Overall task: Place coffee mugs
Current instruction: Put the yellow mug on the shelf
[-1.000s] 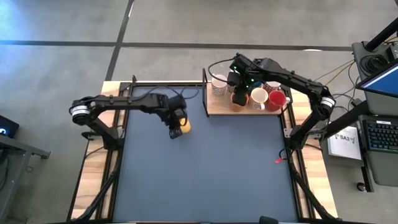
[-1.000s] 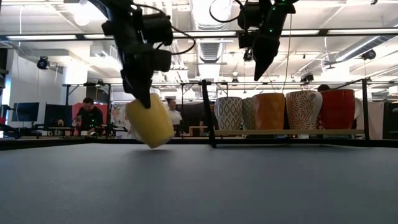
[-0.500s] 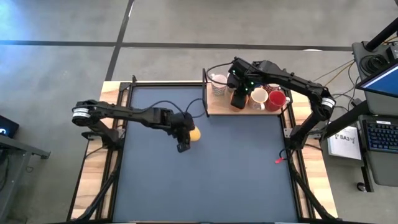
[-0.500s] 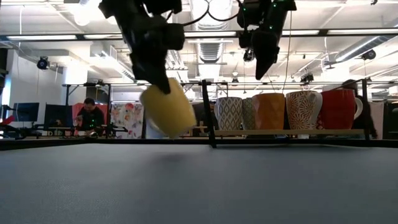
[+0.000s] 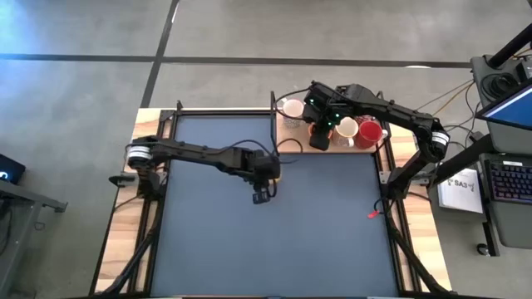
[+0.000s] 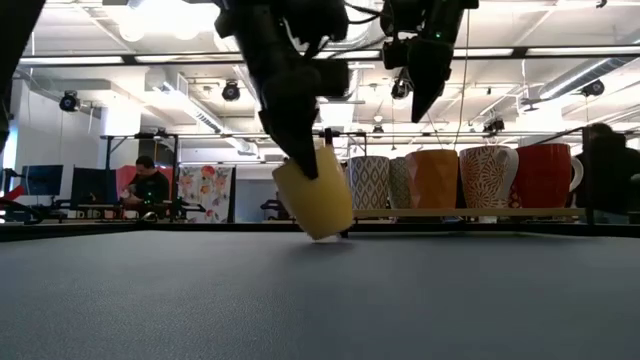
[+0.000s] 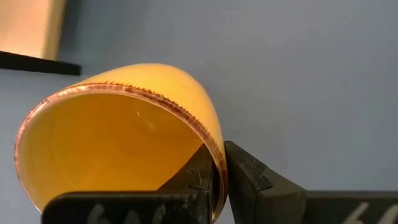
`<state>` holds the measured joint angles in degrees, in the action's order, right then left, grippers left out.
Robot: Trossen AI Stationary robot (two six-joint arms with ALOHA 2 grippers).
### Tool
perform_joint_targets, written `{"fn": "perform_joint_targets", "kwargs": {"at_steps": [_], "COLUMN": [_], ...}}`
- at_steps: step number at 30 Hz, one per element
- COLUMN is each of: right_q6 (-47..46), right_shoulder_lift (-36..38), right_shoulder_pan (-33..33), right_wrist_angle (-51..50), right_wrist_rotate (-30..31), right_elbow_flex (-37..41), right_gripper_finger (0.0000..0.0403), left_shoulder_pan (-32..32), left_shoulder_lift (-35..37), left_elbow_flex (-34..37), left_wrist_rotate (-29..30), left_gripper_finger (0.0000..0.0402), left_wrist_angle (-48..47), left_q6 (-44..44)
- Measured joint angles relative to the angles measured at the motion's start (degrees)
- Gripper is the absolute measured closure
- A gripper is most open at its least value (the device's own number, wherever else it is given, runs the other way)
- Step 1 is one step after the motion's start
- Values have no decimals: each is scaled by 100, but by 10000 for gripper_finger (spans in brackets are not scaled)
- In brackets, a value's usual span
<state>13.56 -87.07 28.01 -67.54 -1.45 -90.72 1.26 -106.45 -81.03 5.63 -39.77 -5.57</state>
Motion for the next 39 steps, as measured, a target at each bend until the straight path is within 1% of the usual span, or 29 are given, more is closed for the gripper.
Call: {"fn": "perform_joint_targets", "kwargs": {"at_steps": [10,16,22,26,28,30,32,34,37,39], "right_q6": [94,89,94,149,194,263,324,491,963,1350], "right_shoulder_lift": [0,0,0,0,2,9,15,15,17,38], "right_shoulder_pan": [0,0,0,-31,-96,-206,-373,-596,-1024,-1334], "right_wrist_angle": [-118,-127,-134,-115,-95,-24,122,281,693,1098], "right_wrist_rotate": [0,0,0,-29,-48,-54,-145,-302,-354,-349], "right_elbow_flex": [2,2,2,8,54,171,355,575,919,1145], "right_gripper_finger": [330,330,330,330,330,330,330,330,330,330], "left_shoulder_pan": [4,13,7,-30,-72,-124,-179,-235,-308,-354], "left_shoulder_lift": [-397,-393,-196,105,362,622,918,1259,1799,2100], "left_elbow_flex": [-434,-557,-663,-656,-600,-447,-110,351,1145,1660], "left_wrist_rotate": [-25,-5,-46,-46,100,392,677,842,1041,1038], "left_gripper_finger": [388,352,315,305,304,305,307,308,309,309], "left_wrist_angle": [-17,-96,-394,-489,-513,-531,-471,-283,300,765], "left_q6": [231,430,450,272,118,-23,-220,-512,-1042,-1337]}}
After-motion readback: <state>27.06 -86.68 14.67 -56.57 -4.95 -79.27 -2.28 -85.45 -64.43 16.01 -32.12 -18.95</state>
